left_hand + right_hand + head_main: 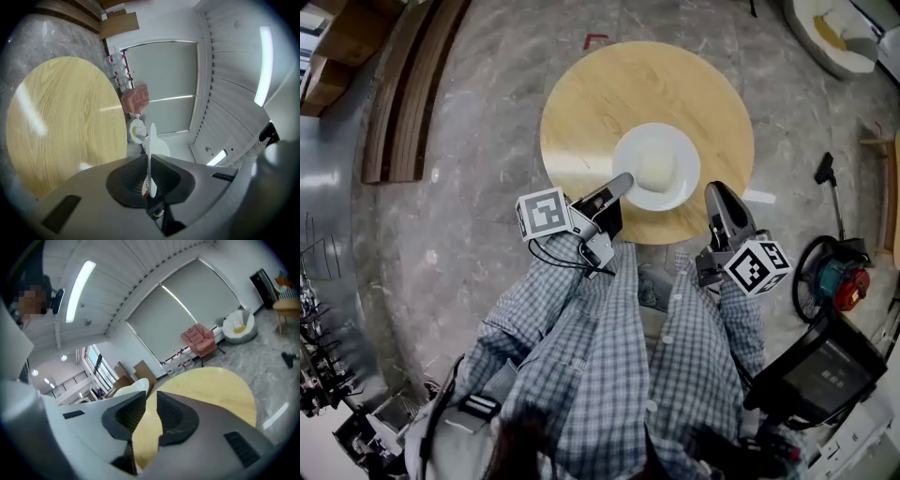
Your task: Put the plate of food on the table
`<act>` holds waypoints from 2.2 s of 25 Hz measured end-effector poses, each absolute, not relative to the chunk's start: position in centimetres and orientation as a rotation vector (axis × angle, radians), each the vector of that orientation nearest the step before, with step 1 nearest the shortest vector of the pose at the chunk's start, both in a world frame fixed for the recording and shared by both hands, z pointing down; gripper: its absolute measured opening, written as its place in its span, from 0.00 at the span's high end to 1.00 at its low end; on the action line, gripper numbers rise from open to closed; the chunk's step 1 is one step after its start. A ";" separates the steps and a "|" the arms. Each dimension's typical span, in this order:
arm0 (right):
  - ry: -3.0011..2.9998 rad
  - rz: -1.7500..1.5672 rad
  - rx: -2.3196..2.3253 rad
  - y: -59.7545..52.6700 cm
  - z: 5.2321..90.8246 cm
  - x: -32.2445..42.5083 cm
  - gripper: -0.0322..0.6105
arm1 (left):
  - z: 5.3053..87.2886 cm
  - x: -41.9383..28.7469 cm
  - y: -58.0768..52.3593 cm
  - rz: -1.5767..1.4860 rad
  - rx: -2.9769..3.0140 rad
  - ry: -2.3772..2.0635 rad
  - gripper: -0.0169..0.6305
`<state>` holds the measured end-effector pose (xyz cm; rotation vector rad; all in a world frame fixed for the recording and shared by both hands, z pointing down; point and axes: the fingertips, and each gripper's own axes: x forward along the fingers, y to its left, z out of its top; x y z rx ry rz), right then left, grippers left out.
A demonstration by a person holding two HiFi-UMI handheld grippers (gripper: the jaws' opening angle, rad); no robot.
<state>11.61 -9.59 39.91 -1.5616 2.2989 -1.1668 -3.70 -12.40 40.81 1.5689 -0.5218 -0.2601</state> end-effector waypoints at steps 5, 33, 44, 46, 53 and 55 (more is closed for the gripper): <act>2.172 -1.362 -1.377 -10.2 40.7 10.0 0.76 | 41.0 -3.1 -13.4 -0.251 1.568 -0.477 0.94; 2.147 -1.702 -1.295 -11.9 49.9 10.2 0.87 | 50.7 -1.8 -13.9 -0.146 1.523 -0.556 0.95; 2.127 -1.799 -1.310 -13.7 54.4 11.9 0.87 | 54.9 -0.2 -15.5 -0.098 1.470 -0.583 0.95; 2.129 -1.809 -1.308 -13.7 54.6 11.7 0.87 | 55.1 -0.4 -15.4 -0.092 1.468 -0.589 0.95; 2.118 -1.843 -1.310 -13.5 55.2 11.3 0.87 | 55.7 -0.7 -15.2 -0.077 1.465 -0.605 0.95; 2.110 -1.852 -1.316 -13.4 55.3 11.3 0.87 | 55.8 -0.7 -15.0 -0.072 1.460 -0.609 0.95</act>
